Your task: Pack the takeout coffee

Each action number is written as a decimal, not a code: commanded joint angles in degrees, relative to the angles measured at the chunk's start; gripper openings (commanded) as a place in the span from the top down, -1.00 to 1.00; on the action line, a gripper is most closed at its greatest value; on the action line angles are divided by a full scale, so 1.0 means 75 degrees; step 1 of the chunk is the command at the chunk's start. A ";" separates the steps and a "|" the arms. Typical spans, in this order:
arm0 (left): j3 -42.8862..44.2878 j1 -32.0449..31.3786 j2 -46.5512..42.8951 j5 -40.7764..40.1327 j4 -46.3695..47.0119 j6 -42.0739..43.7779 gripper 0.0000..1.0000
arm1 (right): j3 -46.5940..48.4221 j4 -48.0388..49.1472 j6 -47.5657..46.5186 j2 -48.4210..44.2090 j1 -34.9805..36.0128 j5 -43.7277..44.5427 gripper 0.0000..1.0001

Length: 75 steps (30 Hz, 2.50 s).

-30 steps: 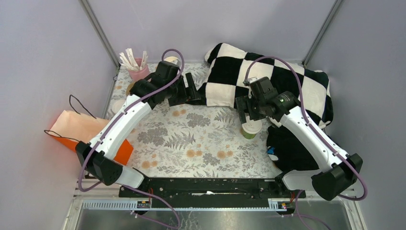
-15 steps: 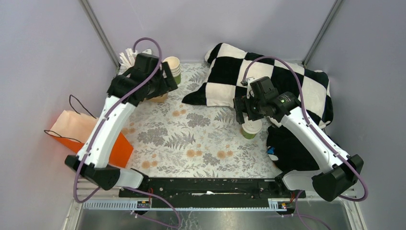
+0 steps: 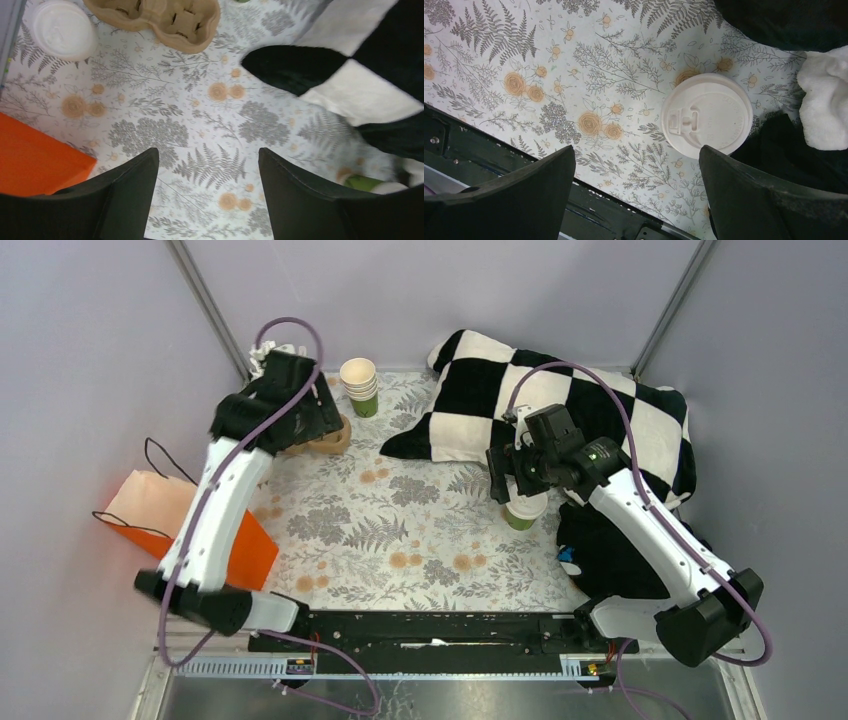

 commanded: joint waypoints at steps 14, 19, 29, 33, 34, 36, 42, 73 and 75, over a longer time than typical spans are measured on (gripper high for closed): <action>0.0821 0.1031 0.4816 0.1467 0.2269 0.1697 -0.02 | 0.0015 -0.0229 -0.0055 -0.0138 -0.0031 -0.0003 -0.99; 0.1280 0.1348 0.5681 0.1875 0.2368 0.1922 -0.05 | 0.0085 -0.0307 -0.0111 -0.0074 -0.0034 0.0136 -0.99; 0.1857 0.1711 0.6333 0.2166 0.2388 0.2096 0.09 | 0.0177 -0.0274 -0.0182 0.0234 -0.0034 0.0114 -0.99; 0.1953 0.1762 0.6455 0.2166 0.2385 0.2142 0.15 | 0.0211 -0.0260 -0.0186 0.0335 -0.0031 0.0066 -0.99; 0.1990 0.1765 0.6483 0.2199 0.2385 0.2151 0.17 | 0.0214 -0.0244 -0.0184 0.0349 -0.0033 0.0063 -0.99; 0.2044 0.1766 0.6548 0.2264 0.2382 0.2168 0.20 | 0.0203 -0.0241 -0.0200 0.0371 -0.0035 0.0066 -0.99; 0.2201 0.1766 0.6721 0.2424 0.2342 0.2169 0.21 | 0.0196 -0.0242 -0.0190 0.0366 -0.0032 0.0063 -0.99; 0.2301 0.1766 0.6404 0.2491 0.2127 0.2353 0.74 | 0.0073 -0.0134 -0.0195 0.0310 -0.0038 -0.0078 -0.99; 0.2310 0.1766 0.6323 0.2445 0.2060 0.2438 0.80 | 0.0063 -0.0107 -0.0198 0.0306 -0.0035 -0.0078 -0.99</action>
